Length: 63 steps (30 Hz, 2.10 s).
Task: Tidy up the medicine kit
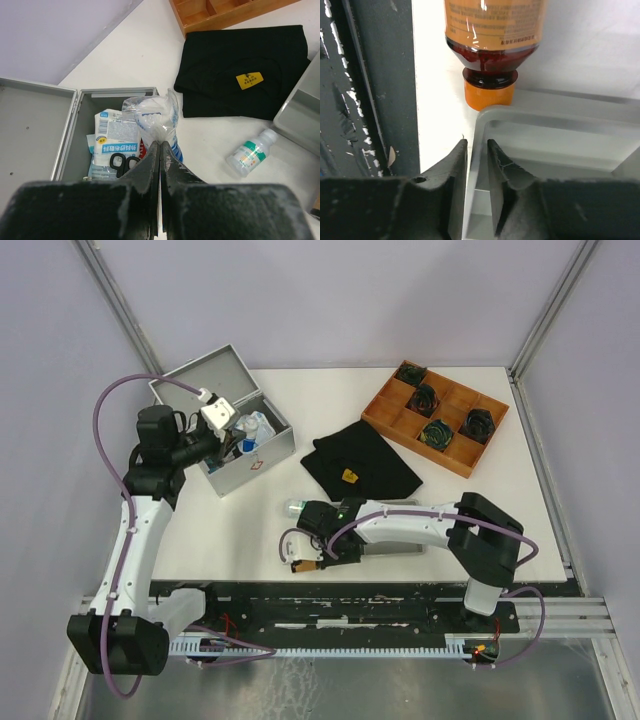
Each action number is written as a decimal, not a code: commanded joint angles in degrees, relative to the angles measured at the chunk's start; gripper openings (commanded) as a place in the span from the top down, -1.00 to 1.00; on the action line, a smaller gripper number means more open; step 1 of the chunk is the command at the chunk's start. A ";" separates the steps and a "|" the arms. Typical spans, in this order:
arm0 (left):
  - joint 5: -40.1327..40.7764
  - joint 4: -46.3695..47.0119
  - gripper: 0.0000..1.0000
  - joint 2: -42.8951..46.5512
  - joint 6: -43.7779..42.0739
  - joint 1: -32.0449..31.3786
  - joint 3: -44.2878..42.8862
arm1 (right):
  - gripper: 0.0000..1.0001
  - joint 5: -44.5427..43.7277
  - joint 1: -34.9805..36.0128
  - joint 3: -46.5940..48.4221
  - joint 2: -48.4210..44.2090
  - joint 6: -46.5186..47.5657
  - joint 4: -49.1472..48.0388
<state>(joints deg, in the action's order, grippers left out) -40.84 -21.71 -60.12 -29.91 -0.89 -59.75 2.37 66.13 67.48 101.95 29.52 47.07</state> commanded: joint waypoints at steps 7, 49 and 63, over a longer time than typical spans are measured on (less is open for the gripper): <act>-6.28 4.90 0.94 0.62 3.30 -1.45 1.98 | -0.33 3.52 -4.72 -0.47 -8.55 -2.01 -2.89; 7.67 33.78 0.73 -29.16 72.56 -36.47 16.60 | -0.47 13.65 -46.40 -6.15 -32.36 -9.65 -4.77; 11.23 30.75 -0.29 -20.32 69.70 -36.34 17.71 | -0.47 14.02 -46.53 -6.53 -33.13 -10.04 -5.30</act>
<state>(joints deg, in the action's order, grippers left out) -30.37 8.88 -84.60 40.80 -37.26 -40.40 15.92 19.86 61.19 70.91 19.53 43.72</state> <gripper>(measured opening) 0.622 0.736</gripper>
